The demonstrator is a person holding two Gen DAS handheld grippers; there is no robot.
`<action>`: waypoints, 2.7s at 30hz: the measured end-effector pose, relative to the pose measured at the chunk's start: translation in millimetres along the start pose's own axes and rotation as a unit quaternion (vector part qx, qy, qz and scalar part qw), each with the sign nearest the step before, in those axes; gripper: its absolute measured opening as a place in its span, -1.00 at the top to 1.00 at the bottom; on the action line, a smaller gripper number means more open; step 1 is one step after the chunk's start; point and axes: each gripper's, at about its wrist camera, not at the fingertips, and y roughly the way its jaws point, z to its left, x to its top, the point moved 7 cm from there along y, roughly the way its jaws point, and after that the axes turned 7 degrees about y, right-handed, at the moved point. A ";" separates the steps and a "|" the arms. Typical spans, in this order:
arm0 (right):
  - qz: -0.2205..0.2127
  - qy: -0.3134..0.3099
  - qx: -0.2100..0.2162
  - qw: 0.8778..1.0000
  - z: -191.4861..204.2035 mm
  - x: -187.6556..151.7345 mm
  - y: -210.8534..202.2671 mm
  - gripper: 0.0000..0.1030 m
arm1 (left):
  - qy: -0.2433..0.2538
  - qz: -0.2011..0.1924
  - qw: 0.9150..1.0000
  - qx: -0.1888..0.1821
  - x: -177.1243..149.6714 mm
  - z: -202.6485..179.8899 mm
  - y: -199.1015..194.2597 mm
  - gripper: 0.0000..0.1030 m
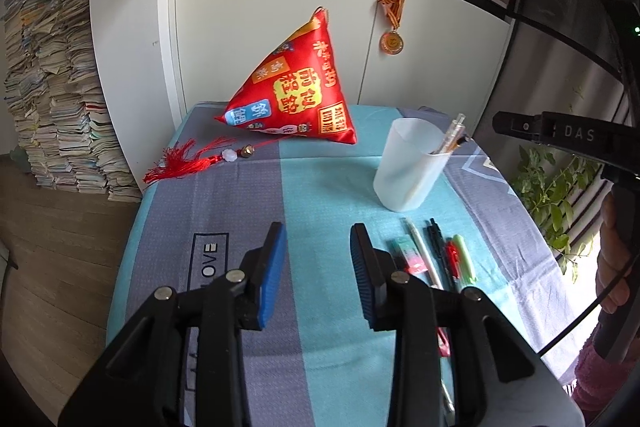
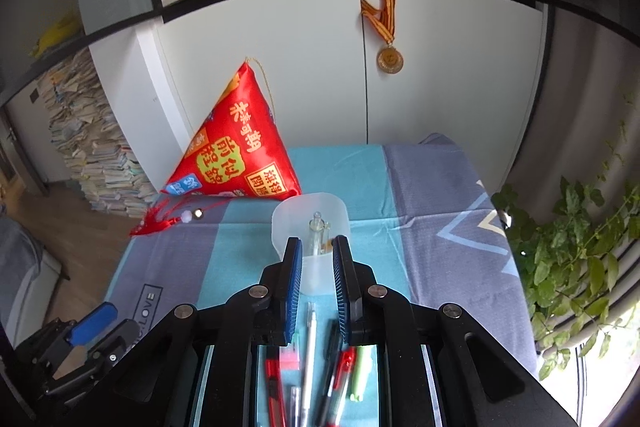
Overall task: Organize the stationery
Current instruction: 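Drop the clear pen into the cup with the right tool while the left tool reaches the green-grip pen, then grasp the clear green-grip pen with the left tool while the right tool grasps the blue gel pen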
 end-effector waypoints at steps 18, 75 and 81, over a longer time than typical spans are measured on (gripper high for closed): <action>0.030 -0.033 -0.016 0.999 -36.3 -103.4 -74.8 0.70 | 0.062 0.104 0.991 -0.056 -103.5 -96.0 -0.5 0.34; 0.199 -0.076 0.020 0.977 -22.5 -218.7 -29.2 0.83 | 0.054 0.121 0.989 -0.064 -128.6 -82.6 -3.0 0.84; 0.241 -0.106 0.013 0.965 -49.0 -245.2 -59.2 0.83 | 0.072 0.128 0.987 -0.070 -131.6 -83.5 -4.3 0.84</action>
